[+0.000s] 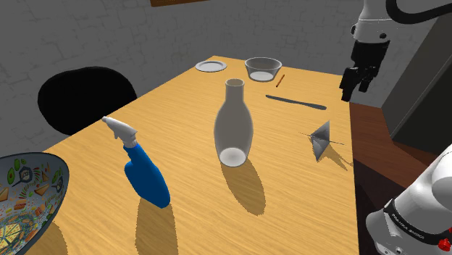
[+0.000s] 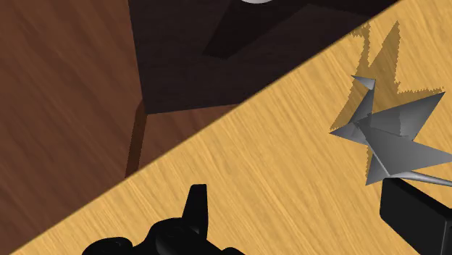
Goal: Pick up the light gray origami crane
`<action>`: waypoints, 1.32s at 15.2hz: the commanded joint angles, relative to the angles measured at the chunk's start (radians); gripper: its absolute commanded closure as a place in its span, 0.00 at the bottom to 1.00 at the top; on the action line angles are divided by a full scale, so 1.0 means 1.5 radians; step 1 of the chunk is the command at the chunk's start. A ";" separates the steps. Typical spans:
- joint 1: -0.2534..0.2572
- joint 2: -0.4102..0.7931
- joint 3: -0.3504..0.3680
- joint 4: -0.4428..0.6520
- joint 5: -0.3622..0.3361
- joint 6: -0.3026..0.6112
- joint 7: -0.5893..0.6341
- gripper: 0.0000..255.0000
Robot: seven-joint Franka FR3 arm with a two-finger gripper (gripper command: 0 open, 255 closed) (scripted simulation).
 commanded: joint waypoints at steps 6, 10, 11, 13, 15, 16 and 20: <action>0.056 0.030 0.020 -0.042 0.051 0.073 -0.029 0.00; 0.103 0.059 0.038 -0.068 0.093 0.131 -0.055 0.00; 0.115 0.067 0.043 -0.073 0.104 0.146 -0.062 0.00; 0.124 0.074 0.047 -0.084 0.111 0.166 -0.067 0.00; 0.124 0.079 0.047 -0.100 0.112 0.185 -0.068 0.00; 0.124 0.081 0.048 -0.107 0.113 0.195 -0.069 0.00; 0.125 0.092 0.049 -0.133 0.114 0.231 -0.071 0.00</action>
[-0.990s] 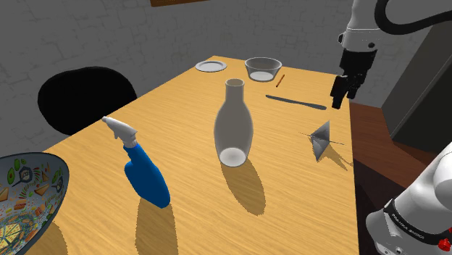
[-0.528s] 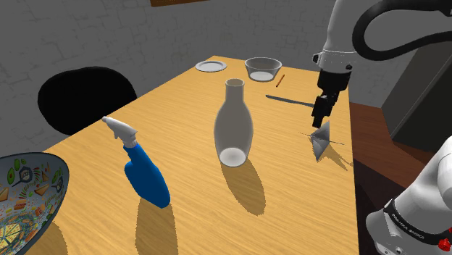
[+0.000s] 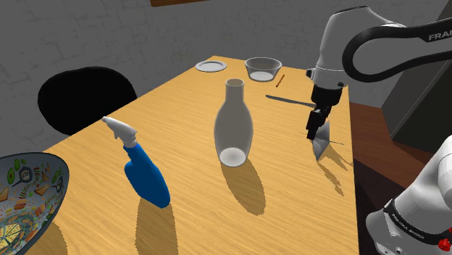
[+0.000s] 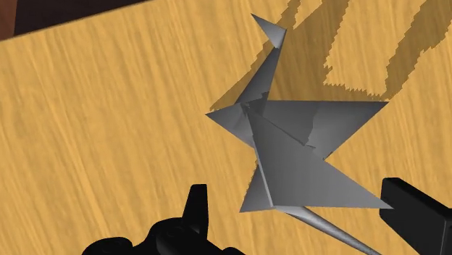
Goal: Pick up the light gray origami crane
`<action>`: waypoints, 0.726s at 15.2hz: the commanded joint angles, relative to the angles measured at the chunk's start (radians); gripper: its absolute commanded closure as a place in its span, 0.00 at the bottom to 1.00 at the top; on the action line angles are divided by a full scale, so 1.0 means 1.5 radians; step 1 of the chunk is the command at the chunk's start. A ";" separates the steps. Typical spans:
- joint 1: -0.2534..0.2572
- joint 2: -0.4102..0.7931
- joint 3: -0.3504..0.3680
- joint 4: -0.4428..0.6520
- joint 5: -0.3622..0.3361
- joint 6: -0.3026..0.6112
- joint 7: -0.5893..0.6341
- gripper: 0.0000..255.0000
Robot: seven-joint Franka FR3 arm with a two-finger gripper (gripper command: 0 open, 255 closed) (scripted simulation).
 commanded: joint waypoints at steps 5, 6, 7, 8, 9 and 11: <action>0.001 0.000 0.002 -0.006 0.002 0.007 0.002 1.00; 0.001 0.000 0.002 -0.006 0.002 0.007 0.002 1.00; 0.001 0.001 0.002 -0.006 0.002 0.007 0.002 1.00; 0.001 0.001 0.002 -0.006 0.002 0.007 0.002 1.00; 0.001 0.001 0.002 -0.006 0.002 0.007 0.001 1.00; 0.001 0.002 0.001 -0.005 0.001 0.007 0.001 1.00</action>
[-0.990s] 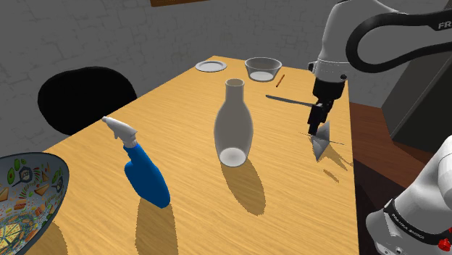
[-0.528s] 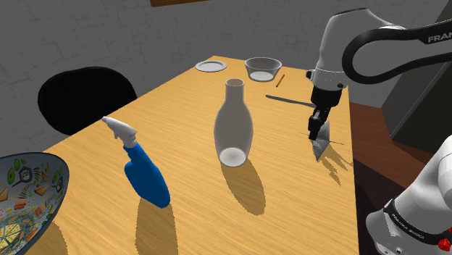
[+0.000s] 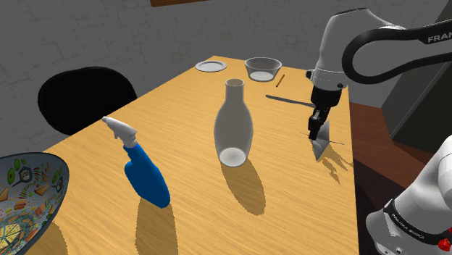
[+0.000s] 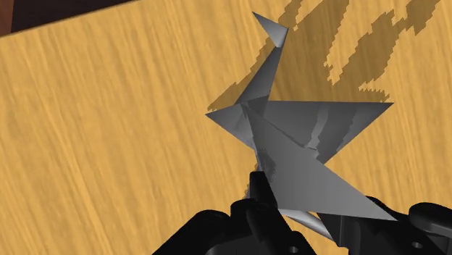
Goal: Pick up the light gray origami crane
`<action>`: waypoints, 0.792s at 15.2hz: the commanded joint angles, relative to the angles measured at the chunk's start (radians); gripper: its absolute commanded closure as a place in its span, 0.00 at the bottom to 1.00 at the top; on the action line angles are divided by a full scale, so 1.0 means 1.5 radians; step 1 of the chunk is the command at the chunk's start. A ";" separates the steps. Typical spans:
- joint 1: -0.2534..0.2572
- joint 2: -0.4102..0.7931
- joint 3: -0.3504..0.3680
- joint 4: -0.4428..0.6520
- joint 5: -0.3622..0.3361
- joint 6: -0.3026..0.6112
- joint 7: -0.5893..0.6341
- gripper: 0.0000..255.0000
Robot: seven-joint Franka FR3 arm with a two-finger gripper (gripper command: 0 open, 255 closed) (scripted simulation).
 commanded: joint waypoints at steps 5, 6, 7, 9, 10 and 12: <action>-0.001 -0.013 -0.002 0.036 -0.003 -0.050 0.002 1.00; -0.001 -0.015 -0.002 0.044 -0.003 -0.060 0.003 1.00; -0.001 -0.017 -0.002 0.051 -0.003 -0.070 0.004 1.00; -0.001 -0.020 -0.003 0.067 -0.004 -0.089 0.005 1.00; -0.002 -0.022 -0.003 0.075 -0.004 -0.098 0.005 1.00; -0.002 -0.024 -0.004 0.092 -0.005 -0.117 0.006 1.00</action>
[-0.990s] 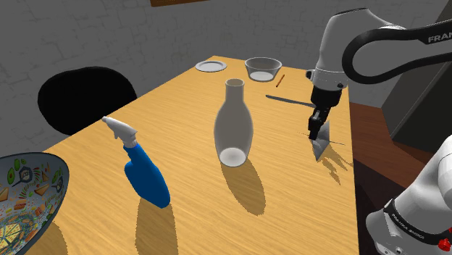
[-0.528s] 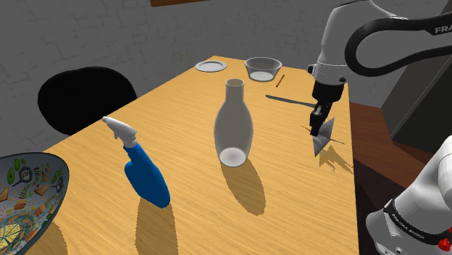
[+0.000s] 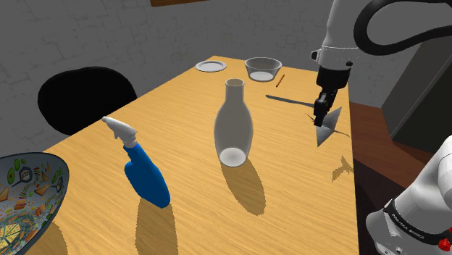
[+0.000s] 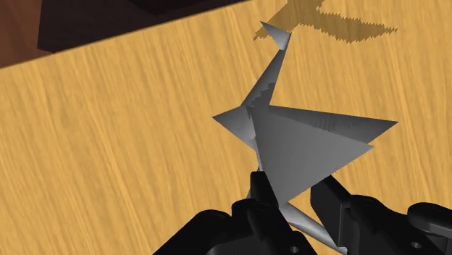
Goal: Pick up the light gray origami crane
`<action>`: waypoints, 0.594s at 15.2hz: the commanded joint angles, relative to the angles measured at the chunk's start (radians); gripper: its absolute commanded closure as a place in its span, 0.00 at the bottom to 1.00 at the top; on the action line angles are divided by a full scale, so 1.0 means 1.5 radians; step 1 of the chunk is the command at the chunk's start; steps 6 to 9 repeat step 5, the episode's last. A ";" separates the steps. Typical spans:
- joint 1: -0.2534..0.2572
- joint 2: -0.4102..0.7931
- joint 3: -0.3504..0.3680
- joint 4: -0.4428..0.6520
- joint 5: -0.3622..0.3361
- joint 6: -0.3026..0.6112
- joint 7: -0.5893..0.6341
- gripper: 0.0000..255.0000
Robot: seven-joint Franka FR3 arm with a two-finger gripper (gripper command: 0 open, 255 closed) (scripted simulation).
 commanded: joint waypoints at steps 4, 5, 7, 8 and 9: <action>0.000 -0.005 -0.001 0.036 -0.001 -0.041 0.002 1.00; 0.000 -0.005 -0.001 0.036 -0.001 -0.041 0.002 1.00; 0.000 -0.005 -0.001 0.036 -0.001 -0.041 0.002 1.00; 0.000 -0.005 -0.001 0.036 -0.001 -0.041 0.002 1.00; 0.000 -0.005 -0.001 0.036 -0.001 -0.041 0.002 1.00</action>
